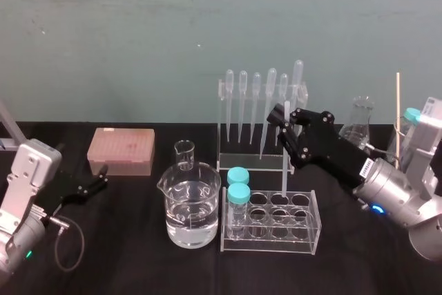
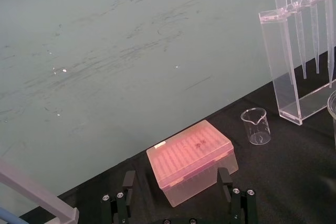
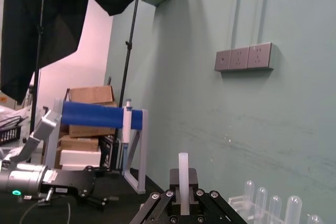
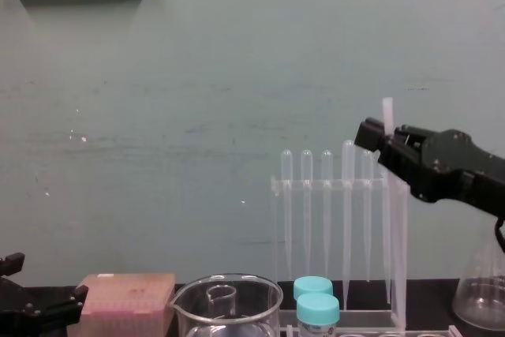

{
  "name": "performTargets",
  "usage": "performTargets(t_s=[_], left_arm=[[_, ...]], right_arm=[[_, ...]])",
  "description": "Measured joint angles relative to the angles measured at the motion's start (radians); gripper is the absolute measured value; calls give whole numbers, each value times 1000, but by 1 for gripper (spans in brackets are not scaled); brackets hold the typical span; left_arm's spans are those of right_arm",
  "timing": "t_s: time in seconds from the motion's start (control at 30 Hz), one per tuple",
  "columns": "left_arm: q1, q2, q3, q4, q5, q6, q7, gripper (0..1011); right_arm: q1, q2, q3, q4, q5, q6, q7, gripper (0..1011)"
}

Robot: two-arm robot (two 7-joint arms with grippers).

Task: Pick up the stirring rod with one hand, then place it down.

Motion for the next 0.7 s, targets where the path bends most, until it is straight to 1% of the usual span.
performTargets(t_s=[0.07, 0.3, 0.53, 0.7], left_arm=[[0, 0, 0, 0, 0, 0, 0, 1000], [0, 0, 0, 0, 0, 0, 0, 1000], [0, 0, 0, 0, 0, 0, 0, 1000], [0, 0, 0, 0, 0, 0, 0, 1000]], right_arm=[[7, -9, -5, 25, -8, -13, 4, 78], [32, -33, -10, 76, -12, -32, 16, 78], [56, -52, -16, 121, -19, -38, 22, 78], [63, -59, -20, 139, -26, -37, 23, 78]])
